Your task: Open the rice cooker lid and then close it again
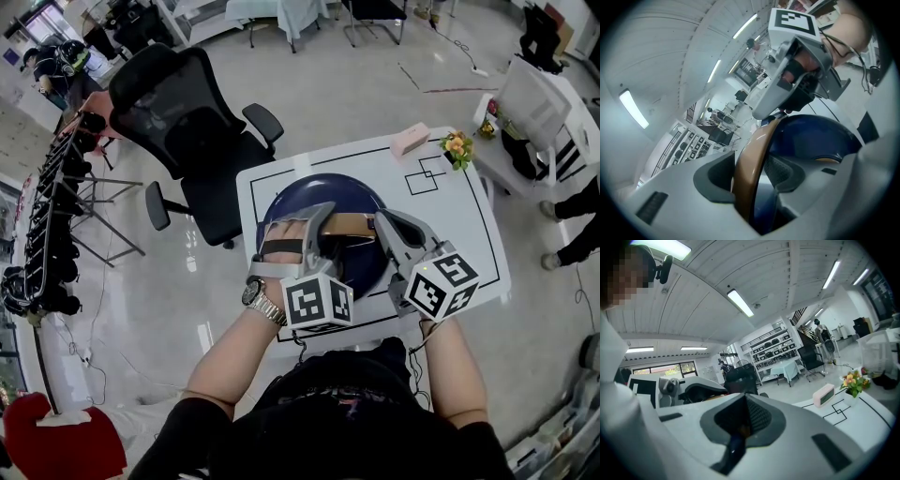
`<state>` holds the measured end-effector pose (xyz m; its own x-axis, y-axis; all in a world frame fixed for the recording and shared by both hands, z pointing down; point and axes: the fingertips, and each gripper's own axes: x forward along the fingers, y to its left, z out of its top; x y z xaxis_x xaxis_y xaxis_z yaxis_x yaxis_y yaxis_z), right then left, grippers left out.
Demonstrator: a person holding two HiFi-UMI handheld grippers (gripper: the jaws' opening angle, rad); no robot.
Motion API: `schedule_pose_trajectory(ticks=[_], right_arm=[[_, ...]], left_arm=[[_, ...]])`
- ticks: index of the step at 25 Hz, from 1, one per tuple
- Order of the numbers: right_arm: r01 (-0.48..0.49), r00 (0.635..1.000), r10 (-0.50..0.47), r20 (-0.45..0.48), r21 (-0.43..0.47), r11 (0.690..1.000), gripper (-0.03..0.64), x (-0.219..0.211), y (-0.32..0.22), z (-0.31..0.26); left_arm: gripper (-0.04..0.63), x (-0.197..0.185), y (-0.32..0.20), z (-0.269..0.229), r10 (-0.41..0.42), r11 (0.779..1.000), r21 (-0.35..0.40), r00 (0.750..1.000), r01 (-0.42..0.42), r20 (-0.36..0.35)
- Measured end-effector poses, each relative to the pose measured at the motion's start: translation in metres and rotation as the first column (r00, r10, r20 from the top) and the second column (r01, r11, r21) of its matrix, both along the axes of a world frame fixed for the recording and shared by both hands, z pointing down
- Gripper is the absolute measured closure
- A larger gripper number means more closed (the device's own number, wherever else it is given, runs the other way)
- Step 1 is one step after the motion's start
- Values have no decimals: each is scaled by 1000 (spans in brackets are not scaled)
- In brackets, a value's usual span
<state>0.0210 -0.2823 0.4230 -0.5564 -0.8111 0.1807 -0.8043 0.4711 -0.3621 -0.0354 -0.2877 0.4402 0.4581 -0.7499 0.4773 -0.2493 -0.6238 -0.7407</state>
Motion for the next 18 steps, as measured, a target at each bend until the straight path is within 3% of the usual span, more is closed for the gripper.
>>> schedule_pose_trajectory(ticks=[9, 18], right_arm=[[8, 1000, -8, -15, 16, 1000, 615, 0, 2, -4], [-55, 998, 54, 11, 154, 987, 615, 22, 5, -60]], left_arm=[[402, -2, 0, -3, -14, 1000, -8, 1000, 14, -20], [400, -17, -4, -28, -55, 998, -38, 987, 50, -151]])
